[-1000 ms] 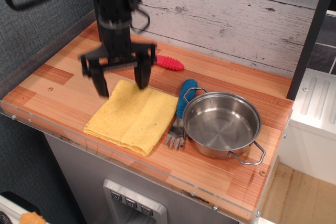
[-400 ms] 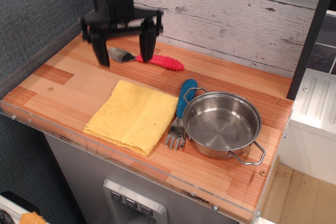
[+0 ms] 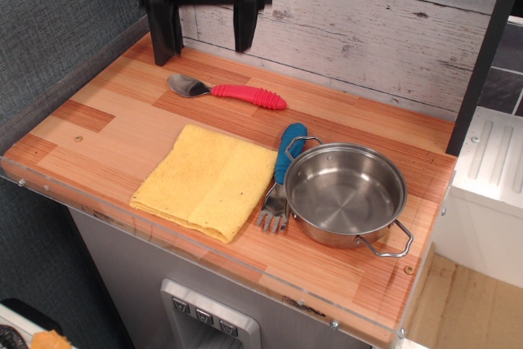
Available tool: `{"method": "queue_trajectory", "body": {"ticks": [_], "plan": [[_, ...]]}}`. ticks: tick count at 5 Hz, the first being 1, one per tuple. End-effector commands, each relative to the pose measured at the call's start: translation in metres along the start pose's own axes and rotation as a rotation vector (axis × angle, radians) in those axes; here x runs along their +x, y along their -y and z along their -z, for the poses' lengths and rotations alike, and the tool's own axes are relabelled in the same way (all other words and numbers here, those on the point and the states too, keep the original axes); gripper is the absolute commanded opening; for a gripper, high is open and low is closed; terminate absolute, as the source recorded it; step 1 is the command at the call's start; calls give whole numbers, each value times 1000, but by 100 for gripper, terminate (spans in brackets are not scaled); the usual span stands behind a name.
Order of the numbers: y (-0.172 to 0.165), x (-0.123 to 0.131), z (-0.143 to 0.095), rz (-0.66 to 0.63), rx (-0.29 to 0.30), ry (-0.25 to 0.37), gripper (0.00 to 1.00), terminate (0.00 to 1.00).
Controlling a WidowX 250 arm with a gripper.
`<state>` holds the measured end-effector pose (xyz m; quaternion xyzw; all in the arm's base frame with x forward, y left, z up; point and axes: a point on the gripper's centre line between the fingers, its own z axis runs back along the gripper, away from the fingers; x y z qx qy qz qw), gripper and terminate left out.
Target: Move the napkin close to the fork
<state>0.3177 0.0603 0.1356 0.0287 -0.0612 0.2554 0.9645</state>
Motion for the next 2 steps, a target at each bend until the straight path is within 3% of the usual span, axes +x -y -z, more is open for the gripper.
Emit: {"method": "queue_trajectory", "body": {"ticks": [1, 2], "plan": [[11, 14, -44, 26, -29, 76, 100, 0], [11, 14, -44, 26, -29, 76, 100, 100]]}}
